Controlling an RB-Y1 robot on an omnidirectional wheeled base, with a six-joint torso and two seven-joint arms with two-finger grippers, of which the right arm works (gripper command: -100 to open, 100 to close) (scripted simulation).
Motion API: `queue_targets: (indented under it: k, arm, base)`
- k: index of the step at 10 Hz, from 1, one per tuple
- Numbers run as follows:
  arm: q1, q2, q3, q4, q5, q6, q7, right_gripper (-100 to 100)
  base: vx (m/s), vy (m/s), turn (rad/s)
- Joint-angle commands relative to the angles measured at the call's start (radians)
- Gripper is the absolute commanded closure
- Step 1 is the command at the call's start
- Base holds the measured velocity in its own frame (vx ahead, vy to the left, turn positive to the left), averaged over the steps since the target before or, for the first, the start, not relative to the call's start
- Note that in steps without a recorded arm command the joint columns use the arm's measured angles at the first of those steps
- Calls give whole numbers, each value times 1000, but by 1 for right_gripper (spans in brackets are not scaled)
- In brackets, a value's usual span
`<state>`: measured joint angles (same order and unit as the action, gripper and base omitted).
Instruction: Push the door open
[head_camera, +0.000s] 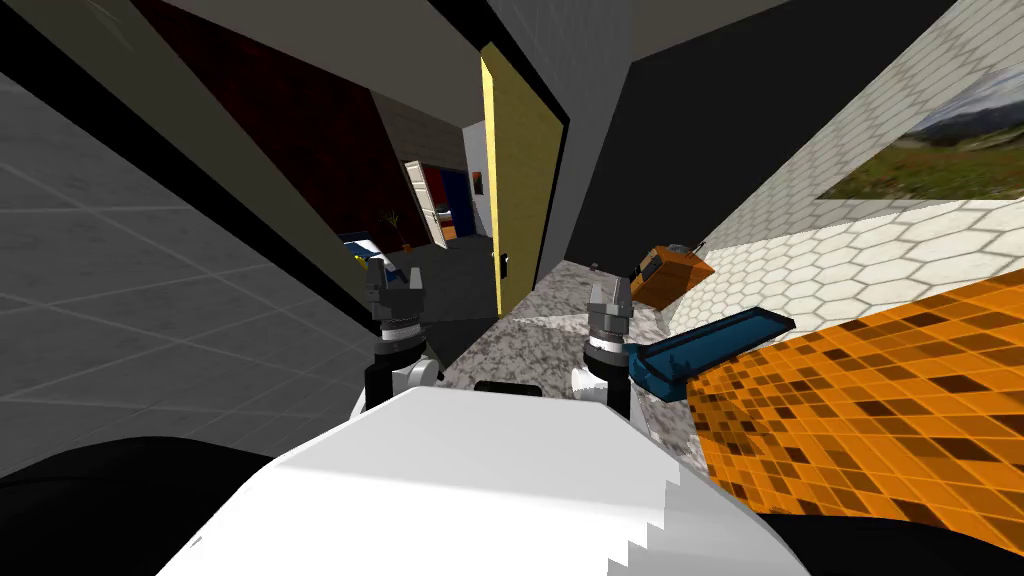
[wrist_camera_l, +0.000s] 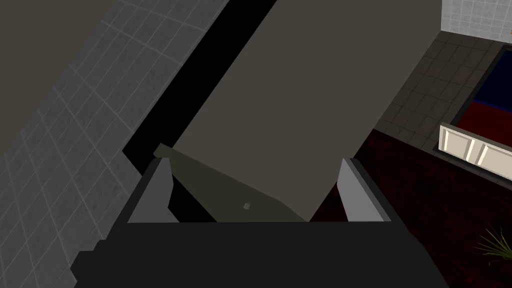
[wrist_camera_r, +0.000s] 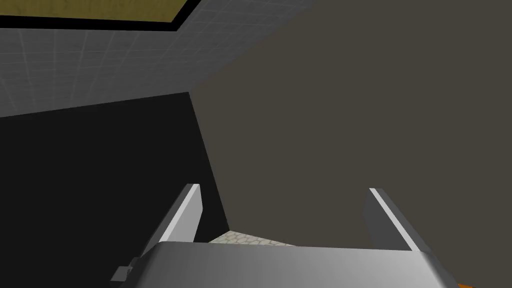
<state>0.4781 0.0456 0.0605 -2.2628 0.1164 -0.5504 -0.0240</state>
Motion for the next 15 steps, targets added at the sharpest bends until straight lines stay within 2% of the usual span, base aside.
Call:
queue_targets:
  k: [1, 2, 4, 11, 15]
  arm:
    - [-18, -11, 6, 31, -1, 4, -3, -100]
    - [-25, -15, 8, 43, -1, 5, -4, -100]
    - [-57, -31, 18, 96, -3, 11, -8, -100]
    - [-137, -62, 43, 232, -7, 27, -20, -100]
    - [-195, -78, 61, 330, -11, 39, -28, -100]
  base:
    - [156, 31, 50]
    - [92, -44, 97]
    - [117, -78, 84]
    - [95, -53, 73]
    - [93, -65, 86]
